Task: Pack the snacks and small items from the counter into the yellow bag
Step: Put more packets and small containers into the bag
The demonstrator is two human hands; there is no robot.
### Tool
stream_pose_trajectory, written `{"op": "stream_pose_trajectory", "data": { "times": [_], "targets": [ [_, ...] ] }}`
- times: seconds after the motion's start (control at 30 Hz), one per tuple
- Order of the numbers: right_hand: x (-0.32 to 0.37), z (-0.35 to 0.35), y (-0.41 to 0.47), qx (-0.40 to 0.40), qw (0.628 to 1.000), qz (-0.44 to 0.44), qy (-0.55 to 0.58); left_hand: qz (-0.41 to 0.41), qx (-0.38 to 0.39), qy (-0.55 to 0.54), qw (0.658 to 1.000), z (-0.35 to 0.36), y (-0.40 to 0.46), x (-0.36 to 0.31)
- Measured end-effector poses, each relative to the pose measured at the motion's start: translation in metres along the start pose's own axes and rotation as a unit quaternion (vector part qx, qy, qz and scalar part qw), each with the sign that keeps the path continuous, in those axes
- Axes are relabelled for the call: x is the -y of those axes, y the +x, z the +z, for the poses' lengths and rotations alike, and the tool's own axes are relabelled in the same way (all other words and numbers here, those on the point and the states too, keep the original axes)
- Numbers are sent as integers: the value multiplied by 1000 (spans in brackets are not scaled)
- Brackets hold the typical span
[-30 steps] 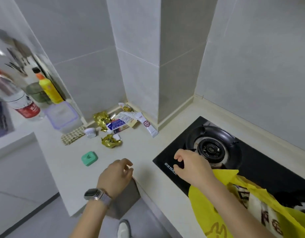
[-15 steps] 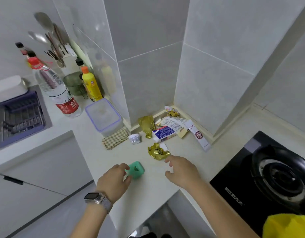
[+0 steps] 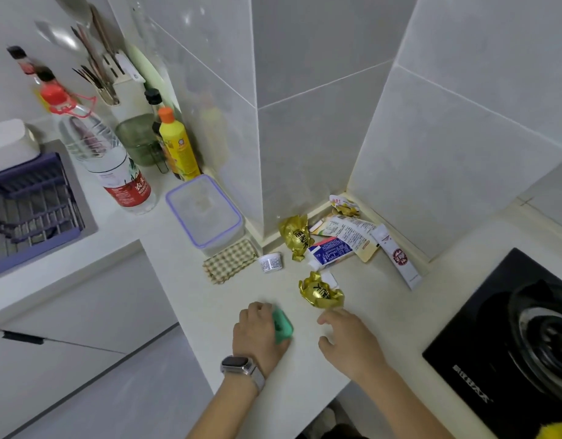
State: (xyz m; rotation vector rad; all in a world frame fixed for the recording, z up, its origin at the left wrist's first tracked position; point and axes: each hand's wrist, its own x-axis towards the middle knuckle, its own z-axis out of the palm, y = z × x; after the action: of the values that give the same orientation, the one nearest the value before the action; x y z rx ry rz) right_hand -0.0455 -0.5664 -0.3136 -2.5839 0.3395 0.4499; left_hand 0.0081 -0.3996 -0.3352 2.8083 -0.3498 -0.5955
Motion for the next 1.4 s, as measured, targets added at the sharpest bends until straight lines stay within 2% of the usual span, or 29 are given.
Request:
{"op": "stream_pose_trajectory", "data": {
  "times": [0.37,0.63,0.77,0.9,1.03,1.27,1.4],
  "targets": [
    [12,-2,22,11,1000,11,12,12,48,-30,998,10,22,2],
    [20,-11,35,21,999,-3,30,13,-25,-56,998,-21,34,7],
    [28,-22,46,21,999,-2,40,-35,-62,-194,978,-36,40,11],
    [38,-31,60,14,998,-1,57,-70,-47,-324,942,-44,50,17],
    [47,-40,79,3,996,-12,86,-75,-45,-348,933,-49,57,22],
    [71,-51,112,52,989,-1,136,-79,-56,-375,922,-59,63,23],
    [82,-42,133,83,993,-16,85,-88,-68,-380,918,-62,62,25]
  ]
}}
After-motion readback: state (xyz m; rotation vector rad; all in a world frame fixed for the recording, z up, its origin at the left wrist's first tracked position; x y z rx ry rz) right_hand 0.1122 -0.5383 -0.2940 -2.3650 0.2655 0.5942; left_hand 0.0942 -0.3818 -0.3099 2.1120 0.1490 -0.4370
